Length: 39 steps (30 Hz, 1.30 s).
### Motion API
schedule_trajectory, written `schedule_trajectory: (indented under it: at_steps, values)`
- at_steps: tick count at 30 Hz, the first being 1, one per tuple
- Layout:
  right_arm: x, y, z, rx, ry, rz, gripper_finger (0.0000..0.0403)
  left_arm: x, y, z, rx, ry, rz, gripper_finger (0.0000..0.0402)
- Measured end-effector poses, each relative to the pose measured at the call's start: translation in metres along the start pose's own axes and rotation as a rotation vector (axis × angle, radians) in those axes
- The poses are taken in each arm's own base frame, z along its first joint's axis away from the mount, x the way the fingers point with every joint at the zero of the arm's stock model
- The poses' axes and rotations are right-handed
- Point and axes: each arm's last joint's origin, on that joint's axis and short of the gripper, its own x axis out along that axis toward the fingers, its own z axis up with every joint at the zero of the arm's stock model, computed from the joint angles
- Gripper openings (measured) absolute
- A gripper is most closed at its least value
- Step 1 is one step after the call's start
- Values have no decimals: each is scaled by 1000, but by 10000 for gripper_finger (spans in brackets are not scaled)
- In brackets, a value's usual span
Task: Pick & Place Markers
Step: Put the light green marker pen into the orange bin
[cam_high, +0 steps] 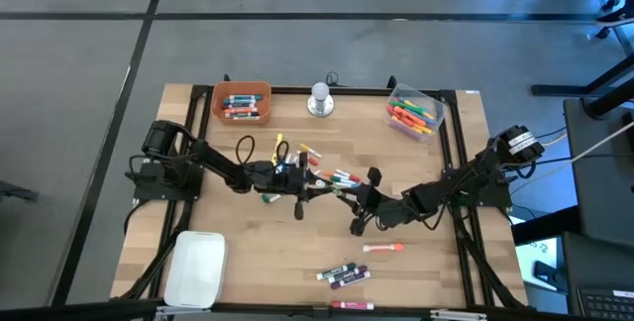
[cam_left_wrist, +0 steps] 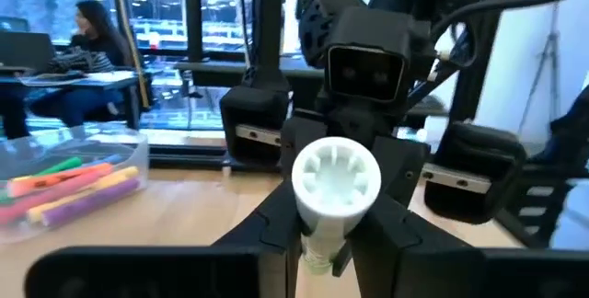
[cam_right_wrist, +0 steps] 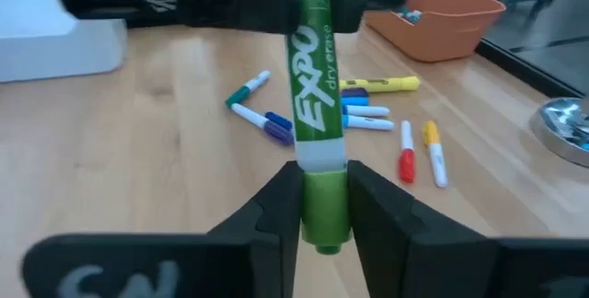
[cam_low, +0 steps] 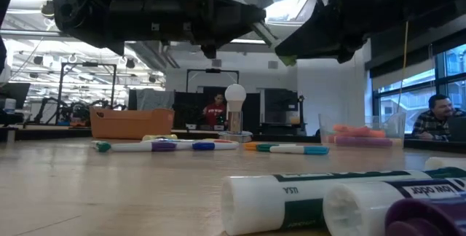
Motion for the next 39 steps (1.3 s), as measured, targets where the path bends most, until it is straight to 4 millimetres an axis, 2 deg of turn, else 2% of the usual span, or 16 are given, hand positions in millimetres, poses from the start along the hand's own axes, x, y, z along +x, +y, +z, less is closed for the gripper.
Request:
schedule_trajectory:
  at_steps: [2,4,6,10,12,15,16,19,25,33,39]
  values:
    - [2,-3,-1,-2,7,-20,100,-1,4,1,51,57,47,60]
    - [2,-4,0,13,8,-47,123,-6,17,-2,119,200,150,60]
    - [2,-7,-3,16,26,-89,147,-15,32,4,171,350,278,60]
    - [0,-10,-10,-7,47,-179,180,-35,62,43,266,587,561,60]
    - [-1,-12,-12,-26,55,-213,186,-50,79,59,328,720,705,60]
    - [-1,-12,-13,-35,52,-229,188,-69,102,91,356,822,847,60]
    - [-1,-12,-13,-38,53,-229,188,-76,111,95,347,871,886,60]
    - [0,-13,-13,-50,59,-234,189,-93,136,95,332,1001,976,60]
    - [-4,-11,-17,-62,77,-223,189,-111,177,90,284,1107,1079,60]
    - [-7,-9,-19,-68,88,-216,190,-122,207,79,196,1163,1086,60]
    - [-7,-9,-19,-70,88,-216,190,-124,220,61,162,1250,1067,60]
